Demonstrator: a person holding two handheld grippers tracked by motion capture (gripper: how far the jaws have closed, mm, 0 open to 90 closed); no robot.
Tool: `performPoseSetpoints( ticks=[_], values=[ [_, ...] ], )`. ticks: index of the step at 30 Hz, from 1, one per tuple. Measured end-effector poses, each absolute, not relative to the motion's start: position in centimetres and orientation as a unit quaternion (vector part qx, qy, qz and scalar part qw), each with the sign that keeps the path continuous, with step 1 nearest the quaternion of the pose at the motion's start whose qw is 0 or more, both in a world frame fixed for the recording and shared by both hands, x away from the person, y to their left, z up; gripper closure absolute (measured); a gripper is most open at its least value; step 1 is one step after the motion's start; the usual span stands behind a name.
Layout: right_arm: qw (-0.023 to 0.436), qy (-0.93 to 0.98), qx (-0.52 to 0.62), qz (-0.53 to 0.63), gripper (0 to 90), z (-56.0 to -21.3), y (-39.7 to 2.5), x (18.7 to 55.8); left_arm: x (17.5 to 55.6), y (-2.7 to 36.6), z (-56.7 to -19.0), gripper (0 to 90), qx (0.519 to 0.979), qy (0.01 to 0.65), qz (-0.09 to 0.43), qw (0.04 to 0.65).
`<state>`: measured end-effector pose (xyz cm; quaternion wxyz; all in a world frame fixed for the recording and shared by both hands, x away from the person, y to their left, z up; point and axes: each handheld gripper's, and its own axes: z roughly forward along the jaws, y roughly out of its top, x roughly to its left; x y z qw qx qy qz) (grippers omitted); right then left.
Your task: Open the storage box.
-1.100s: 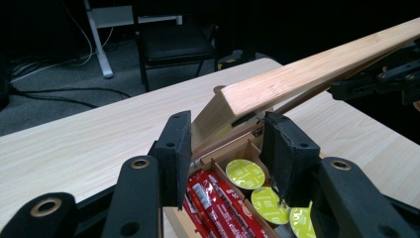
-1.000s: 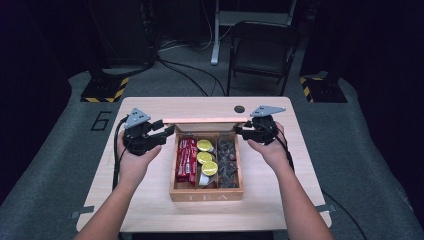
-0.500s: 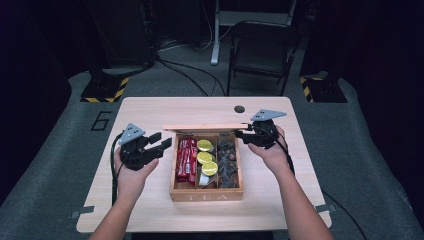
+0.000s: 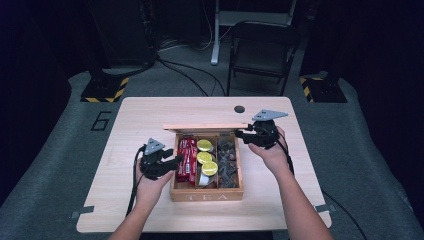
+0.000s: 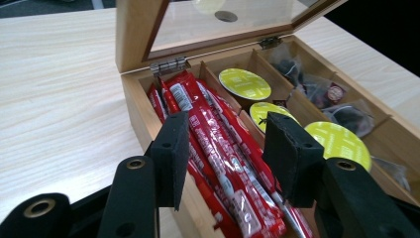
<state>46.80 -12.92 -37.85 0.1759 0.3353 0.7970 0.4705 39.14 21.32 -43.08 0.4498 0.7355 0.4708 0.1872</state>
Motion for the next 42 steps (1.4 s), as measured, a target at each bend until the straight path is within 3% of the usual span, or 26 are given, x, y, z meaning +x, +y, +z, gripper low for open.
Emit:
performPoseSetpoints(
  ticks=[16, 21, 29, 42],
  values=[
    [0.172, 0.793, 0.342, 0.474, 56.7, -37.9, -12.9, 46.7, 41.6, 18.9, -46.3, 57.4, 0.729, 0.504, 0.2, 0.417],
    [0.167, 0.793, 0.339, 0.478, 56.5, -38.0, -13.1, 46.8, 41.8, 18.8, -46.7, 62.4, 0.733, 0.509, 0.194, 0.407],
    [0.157, 0.785, 0.349, 0.486, 56.2, -38.1, -13.2, 46.9, 41.5, 19.1, -46.5, 82.2, 0.715, 0.524, 0.207, 0.414],
    [0.163, 0.787, 0.348, 0.483, 56.5, -38.1, -13.1, 46.7, 41.0, 19.6, -45.0, 85.2, 0.713, 0.519, 0.224, 0.415]
  ],
)
